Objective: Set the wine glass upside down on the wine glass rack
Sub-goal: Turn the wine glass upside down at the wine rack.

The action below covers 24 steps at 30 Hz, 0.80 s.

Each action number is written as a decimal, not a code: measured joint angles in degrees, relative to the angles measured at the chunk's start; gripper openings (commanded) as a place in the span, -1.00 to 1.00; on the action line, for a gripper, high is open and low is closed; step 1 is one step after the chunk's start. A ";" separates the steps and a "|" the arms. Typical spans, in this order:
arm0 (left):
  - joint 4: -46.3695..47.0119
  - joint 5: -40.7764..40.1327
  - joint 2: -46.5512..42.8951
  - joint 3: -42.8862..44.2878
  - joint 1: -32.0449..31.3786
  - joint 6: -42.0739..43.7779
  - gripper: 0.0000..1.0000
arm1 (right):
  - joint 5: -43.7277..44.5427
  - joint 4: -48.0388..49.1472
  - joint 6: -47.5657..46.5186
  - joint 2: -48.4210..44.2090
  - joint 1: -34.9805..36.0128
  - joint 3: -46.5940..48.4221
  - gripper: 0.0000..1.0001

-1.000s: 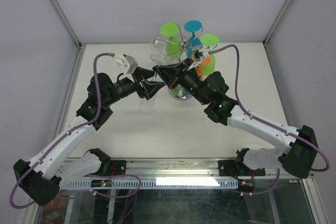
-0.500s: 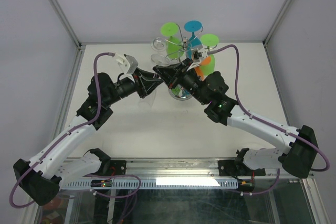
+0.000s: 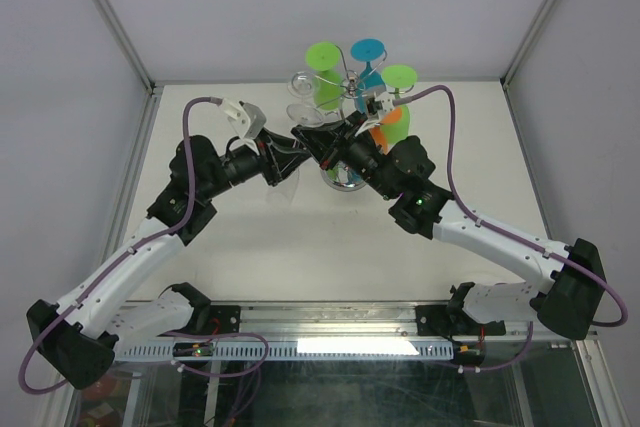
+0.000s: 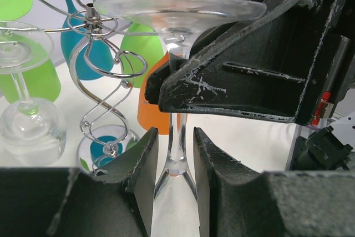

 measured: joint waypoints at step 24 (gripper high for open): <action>-2.58 -2.69 0.48 0.74 0.04 0.63 0.48 | -0.90 -1.60 -5.07 0.00 0.04 -0.07 -1.00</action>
